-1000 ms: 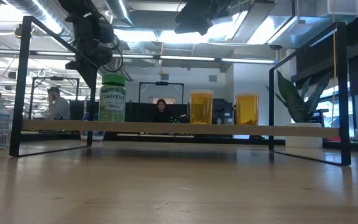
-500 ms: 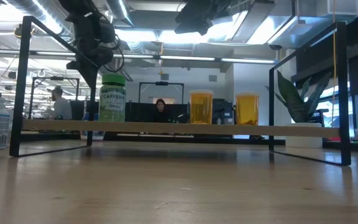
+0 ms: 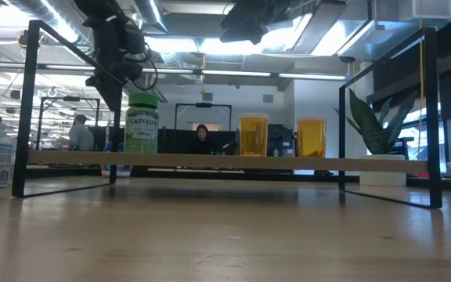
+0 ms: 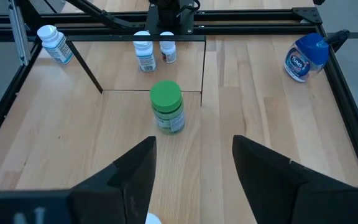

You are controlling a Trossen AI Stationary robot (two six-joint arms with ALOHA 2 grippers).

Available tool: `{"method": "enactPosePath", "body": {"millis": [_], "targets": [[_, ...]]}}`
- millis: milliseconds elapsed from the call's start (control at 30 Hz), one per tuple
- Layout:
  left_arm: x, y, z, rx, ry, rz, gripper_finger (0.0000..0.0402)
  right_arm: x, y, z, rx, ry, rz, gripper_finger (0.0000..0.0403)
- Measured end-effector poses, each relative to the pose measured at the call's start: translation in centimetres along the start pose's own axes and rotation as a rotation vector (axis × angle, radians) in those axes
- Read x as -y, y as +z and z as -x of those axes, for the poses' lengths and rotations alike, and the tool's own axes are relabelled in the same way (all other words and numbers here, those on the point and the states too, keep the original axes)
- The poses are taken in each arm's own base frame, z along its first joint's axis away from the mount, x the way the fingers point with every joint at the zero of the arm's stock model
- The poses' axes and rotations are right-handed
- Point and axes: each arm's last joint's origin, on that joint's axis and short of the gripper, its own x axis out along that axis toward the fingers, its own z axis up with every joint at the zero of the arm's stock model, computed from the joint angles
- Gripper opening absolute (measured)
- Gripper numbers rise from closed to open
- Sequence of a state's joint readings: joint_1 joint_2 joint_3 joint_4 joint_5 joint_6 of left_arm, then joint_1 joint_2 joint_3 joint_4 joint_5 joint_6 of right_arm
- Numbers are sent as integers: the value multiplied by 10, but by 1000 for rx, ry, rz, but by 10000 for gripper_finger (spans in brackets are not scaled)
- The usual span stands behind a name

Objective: Pick and place medicine bottles onto shelf by color
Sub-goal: Put the blue pill bottle on the shelf

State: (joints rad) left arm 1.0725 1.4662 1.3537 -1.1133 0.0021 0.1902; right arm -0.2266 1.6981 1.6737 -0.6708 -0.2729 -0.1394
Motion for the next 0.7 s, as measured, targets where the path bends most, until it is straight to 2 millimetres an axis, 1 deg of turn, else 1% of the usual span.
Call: {"method": "enactPosePath", "body": {"millis": [167,267,367,467,600,633,700], "targets": [[0,0,0,0,0,0,25,0,0,0,1,0,1,214],[0,0,0,0,0,-1,25,1,5,-1,53,-8,39,214],[0,0,0,0,0,-1,25,4,7,-1,73,-23,-5,214],[0,0,0,0,0,-1,25,9,7,0,70,-143,-69,213],[0,0,0,0,0,-3,25,16,5,-1,55,-419,-158,213],[0,0,0,0,0,-3,25,17,5,-1,53,-454,-159,213],[0,0,0,0,0,-3,25,17,5,-1,55,-465,-159,213]]}}
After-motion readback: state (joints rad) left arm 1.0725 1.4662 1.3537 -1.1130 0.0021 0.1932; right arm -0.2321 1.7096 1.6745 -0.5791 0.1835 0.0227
